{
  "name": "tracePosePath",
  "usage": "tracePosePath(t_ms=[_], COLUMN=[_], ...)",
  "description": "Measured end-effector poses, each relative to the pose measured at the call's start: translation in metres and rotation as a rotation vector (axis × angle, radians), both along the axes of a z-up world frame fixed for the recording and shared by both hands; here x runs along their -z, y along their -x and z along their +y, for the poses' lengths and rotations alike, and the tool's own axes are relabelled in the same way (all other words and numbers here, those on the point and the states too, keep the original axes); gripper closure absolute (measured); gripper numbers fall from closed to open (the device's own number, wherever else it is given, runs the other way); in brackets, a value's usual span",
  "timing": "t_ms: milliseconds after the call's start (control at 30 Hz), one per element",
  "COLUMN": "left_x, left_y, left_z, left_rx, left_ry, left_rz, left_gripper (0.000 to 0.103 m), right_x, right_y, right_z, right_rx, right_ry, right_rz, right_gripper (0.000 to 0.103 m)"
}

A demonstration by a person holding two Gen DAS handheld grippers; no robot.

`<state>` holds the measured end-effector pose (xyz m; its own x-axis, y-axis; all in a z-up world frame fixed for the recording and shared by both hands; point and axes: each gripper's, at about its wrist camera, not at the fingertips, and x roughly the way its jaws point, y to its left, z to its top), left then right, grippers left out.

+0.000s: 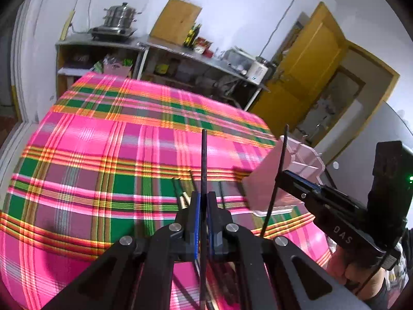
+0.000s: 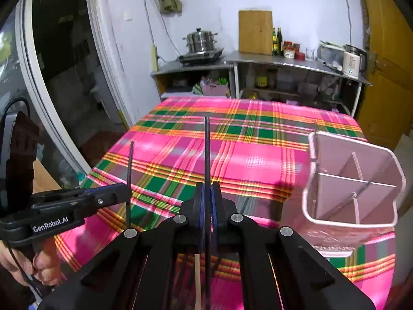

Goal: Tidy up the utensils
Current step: 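Lift both chopsticks and carry them over the pink holder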

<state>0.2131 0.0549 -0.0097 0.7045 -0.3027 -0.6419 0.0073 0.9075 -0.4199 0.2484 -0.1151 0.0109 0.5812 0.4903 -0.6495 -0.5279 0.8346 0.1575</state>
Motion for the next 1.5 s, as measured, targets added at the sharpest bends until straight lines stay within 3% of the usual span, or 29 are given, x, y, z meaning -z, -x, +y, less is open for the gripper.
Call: tracePosePath(t_ms=[367, 700, 1067, 1500], left_x=[-0.047, -0.069, -0.085, -0.138], left_y=[0.026, 0.030, 0.013, -0.020], left_z=[-0.019, -0.038, -0.064, -0.109], left_rx=[0.070, 0.123, 0.196, 0.292], left_ry=[-0.023, -0.047, -0.050, -0.043], left_rz=[-0.088, -0.123, -0.130, -0.207], left_gripper=[0.099, 0.099, 0.099, 0.099], right_x=[-0.032, -0.050, -0.063, -0.100], right_y=[0.031, 0.043, 0.046, 0.036], right_z=[-0.026, -0.048, -0.075, -0.106], right_rx=[0.042, 0.074, 0.126, 0.181], right_ry=[-0.056, -0.088, -0.099, -0.101], right_rz=[-0.060, -0.097, -0.116, -0.180], right_gripper=[0.098, 0.098, 0.098, 0.098])
